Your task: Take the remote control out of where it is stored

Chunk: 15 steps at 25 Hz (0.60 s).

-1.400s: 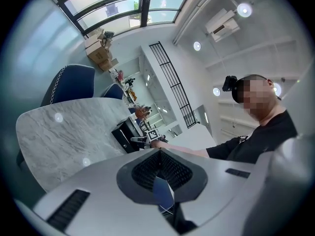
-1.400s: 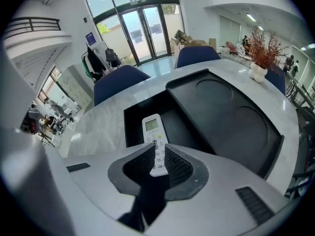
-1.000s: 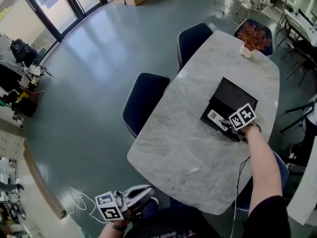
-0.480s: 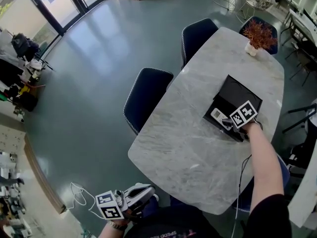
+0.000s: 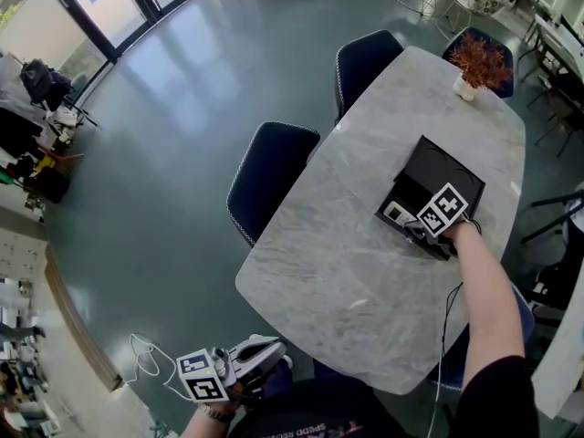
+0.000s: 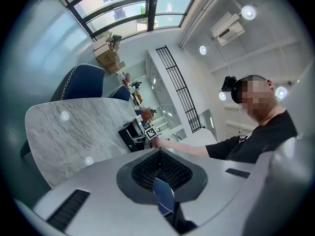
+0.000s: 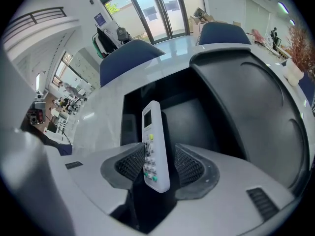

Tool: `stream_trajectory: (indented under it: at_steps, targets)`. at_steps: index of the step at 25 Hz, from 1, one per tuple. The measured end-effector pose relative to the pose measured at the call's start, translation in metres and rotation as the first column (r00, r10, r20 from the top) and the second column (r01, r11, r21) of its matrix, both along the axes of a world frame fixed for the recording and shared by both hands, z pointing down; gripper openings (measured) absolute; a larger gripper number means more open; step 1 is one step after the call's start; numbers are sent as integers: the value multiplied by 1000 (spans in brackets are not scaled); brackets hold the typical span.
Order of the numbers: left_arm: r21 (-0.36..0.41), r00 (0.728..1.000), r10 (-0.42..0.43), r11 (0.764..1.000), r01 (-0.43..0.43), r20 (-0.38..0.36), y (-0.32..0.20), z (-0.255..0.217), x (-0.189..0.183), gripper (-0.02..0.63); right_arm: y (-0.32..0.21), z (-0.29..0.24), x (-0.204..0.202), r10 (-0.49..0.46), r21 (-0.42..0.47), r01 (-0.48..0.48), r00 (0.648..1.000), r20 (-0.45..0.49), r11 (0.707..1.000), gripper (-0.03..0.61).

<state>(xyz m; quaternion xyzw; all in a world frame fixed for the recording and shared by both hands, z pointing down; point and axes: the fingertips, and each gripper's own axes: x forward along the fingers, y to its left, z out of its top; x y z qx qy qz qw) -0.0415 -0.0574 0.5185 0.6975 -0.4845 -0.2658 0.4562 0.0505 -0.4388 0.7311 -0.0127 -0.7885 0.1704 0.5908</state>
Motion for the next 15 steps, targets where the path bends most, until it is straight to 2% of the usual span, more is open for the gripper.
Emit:
stream_trajectory:
  at_steps: [5,9,12,15]
  targets:
    - [-2,1000,-6,1000,6,-4,0,1,-2,6,2,0,-3,-110,34,110,994,-5,993,175]
    - [-3,1000,-11,1000,11,-4,1,1,-3,6,5,-2,-5,-151,56,151,988,-3,987,170]
    - [-3,1000,-13,1000,12,-7,2,2,-3,6,-1,-7,-6,-169,150,169,986,-12,974,150]
    - [0,1000,-7,1000,7,-8,1,2,-2,6,-13,-12,-9,-166,268,169,986,-34,948,146]
